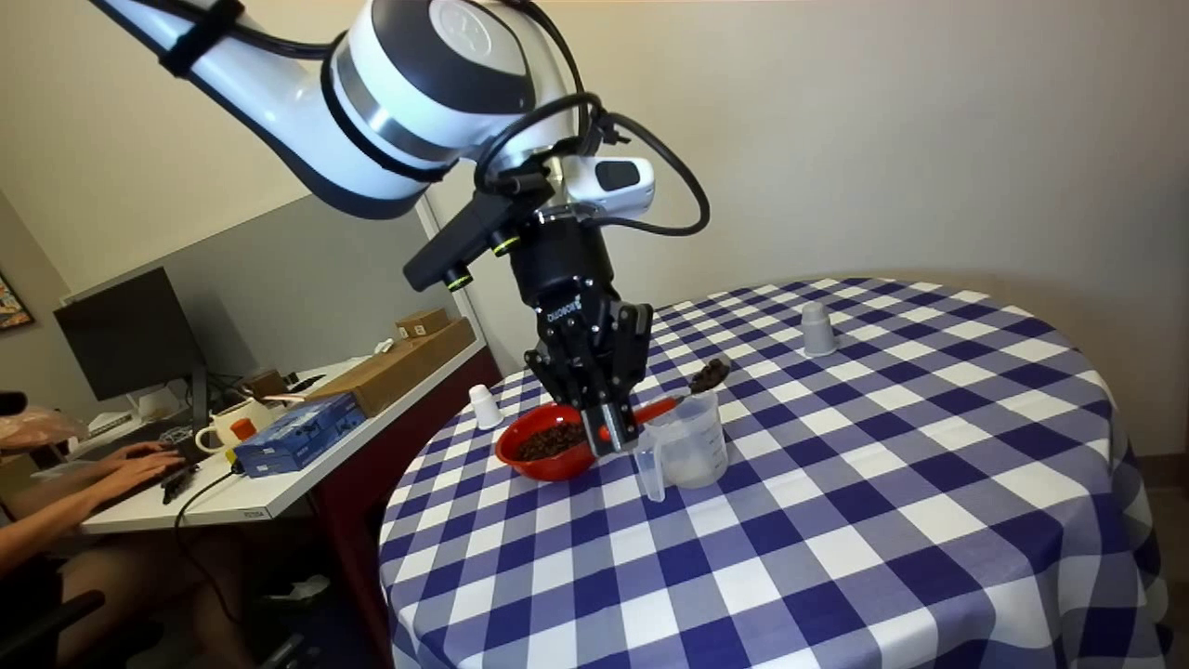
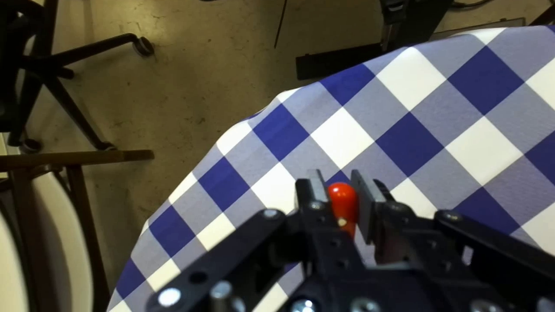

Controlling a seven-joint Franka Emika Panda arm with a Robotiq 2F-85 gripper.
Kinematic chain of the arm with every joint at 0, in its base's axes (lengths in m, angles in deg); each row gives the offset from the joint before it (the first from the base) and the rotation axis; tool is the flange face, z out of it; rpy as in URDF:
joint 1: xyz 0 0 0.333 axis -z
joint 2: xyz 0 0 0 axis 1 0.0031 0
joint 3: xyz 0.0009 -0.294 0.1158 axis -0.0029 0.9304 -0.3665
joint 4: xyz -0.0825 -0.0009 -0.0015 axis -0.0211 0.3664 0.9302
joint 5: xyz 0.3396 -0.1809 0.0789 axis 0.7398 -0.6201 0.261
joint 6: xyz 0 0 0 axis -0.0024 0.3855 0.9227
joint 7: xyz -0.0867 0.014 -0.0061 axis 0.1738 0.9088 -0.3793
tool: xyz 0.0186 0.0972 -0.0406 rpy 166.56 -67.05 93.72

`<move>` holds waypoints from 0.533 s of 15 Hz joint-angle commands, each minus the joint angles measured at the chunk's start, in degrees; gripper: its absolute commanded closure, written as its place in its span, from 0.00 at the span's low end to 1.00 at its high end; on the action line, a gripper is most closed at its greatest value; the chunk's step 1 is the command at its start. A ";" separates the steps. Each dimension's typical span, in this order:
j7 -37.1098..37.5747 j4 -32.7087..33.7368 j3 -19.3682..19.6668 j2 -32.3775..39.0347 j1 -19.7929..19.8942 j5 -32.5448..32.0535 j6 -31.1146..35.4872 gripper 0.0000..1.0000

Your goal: Use the spoon to put some of the contents from the red bowl into the clear jug

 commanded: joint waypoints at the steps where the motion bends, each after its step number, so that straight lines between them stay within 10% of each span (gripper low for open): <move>1: 4.65 -1.52 0.38 -0.32 -0.97 -5.90 2.37 0.90; 8: 8.69 -3.64 -0.78 -0.90 -2.96 -11.17 2.94 0.90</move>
